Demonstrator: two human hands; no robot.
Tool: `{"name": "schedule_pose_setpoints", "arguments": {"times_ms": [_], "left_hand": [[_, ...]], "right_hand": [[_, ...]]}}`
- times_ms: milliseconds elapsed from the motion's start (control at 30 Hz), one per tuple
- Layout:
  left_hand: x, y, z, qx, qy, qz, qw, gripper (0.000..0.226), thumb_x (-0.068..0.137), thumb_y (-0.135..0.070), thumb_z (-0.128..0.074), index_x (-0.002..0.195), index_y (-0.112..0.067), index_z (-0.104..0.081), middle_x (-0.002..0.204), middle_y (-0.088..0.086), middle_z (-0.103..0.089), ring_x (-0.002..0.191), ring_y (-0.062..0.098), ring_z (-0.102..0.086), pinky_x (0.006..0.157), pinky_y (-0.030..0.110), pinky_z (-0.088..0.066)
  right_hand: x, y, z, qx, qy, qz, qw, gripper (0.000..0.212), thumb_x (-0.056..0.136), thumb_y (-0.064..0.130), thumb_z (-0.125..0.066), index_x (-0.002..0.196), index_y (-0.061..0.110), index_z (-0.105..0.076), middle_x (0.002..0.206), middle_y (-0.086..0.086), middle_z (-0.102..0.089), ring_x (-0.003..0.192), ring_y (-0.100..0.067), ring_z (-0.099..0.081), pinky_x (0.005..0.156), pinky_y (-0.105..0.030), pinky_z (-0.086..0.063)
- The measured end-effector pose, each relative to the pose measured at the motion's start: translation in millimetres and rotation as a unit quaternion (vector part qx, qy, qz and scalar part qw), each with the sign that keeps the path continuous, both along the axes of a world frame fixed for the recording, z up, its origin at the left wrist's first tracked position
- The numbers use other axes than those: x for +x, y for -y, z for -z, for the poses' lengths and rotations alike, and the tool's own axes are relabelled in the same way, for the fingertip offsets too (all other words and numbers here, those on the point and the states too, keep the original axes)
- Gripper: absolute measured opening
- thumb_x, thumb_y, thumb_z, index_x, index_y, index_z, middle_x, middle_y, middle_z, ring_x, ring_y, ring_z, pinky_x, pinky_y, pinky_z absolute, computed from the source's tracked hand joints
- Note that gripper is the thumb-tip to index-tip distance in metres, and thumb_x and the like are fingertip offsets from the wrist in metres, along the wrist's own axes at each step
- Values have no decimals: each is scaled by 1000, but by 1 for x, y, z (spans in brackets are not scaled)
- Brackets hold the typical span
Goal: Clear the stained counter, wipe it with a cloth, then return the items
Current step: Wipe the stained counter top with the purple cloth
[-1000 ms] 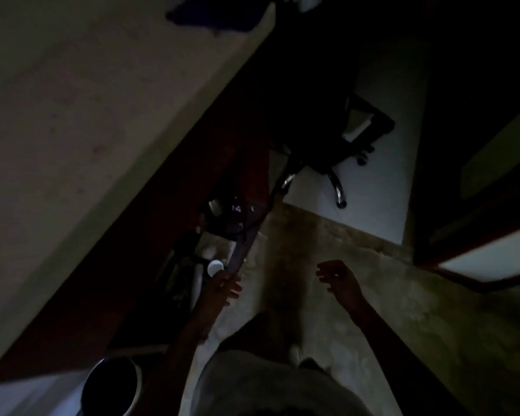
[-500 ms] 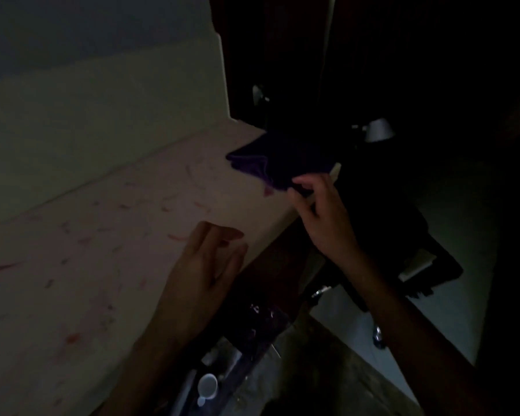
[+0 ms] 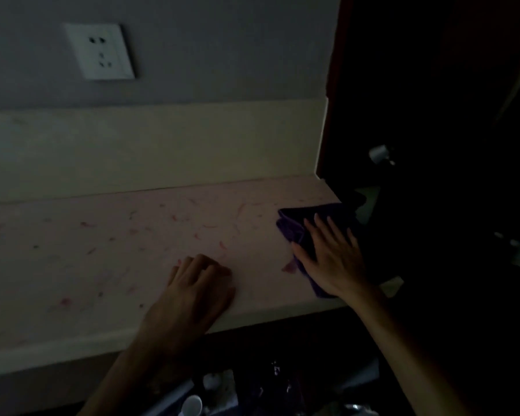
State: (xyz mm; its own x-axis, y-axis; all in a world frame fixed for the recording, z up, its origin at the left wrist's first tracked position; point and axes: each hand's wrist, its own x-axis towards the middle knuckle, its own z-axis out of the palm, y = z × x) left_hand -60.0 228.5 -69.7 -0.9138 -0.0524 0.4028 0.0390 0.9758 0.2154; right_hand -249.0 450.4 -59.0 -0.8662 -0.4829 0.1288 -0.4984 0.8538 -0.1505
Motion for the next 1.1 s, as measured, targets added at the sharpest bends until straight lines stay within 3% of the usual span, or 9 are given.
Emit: {"name": "schedule_pose_setpoints", "arguments": {"times_ms": [233,367,467,733,900,1100], "left_hand": [[17,-7,3,-14,-39,-141,989,35,93,-48,-48,111,-23,-65,113,-2,-57,99,25,-57,80,35,-37],[17,-2,10,-6,-46,-213,976,37,92,-49,-47,110,-21,-65,113,2,-58,99,29,-57,80,40,-43],[13,-4,9,-39,-29,-231,972,39,95,-46,-40,108,-20,-66,109,3,-59,94,28,-58,77,39,-43],[16,-8,6,-32,-27,-225,973,38,97,-42,-38,111,-18,-65,107,3,-58,89,23,-55,76,36,-43],[21,-6,5,-13,-18,-227,974,42,96,-47,-41,114,-16,-64,114,5,-57,95,28,-59,79,39,-47],[57,11,7,-11,-49,-238,970,48,93,-52,-42,116,-16,-64,118,8,-54,102,30,-57,84,41,-45]], "right_hand": [[16,-25,0,18,12,-112,994,71,90,69,-3,154,37,-4,163,12,3,151,-10,3,122,-42,2],[-11,-15,-8,27,49,-145,988,69,86,73,0,151,47,-4,162,18,3,150,-6,4,122,-42,1],[-53,18,-11,35,54,-157,986,76,80,78,3,150,50,-6,162,17,0,150,-8,2,122,-44,3],[-125,111,-11,57,48,-142,987,71,88,74,-8,152,43,-10,164,12,-2,151,-14,-1,120,-53,2],[-90,93,-14,63,57,-141,986,66,93,67,-10,153,39,-11,164,12,0,151,-15,0,120,-55,0],[19,21,-7,48,32,-240,969,60,91,67,-5,149,50,-1,161,20,5,150,-7,5,121,-51,0]]}}
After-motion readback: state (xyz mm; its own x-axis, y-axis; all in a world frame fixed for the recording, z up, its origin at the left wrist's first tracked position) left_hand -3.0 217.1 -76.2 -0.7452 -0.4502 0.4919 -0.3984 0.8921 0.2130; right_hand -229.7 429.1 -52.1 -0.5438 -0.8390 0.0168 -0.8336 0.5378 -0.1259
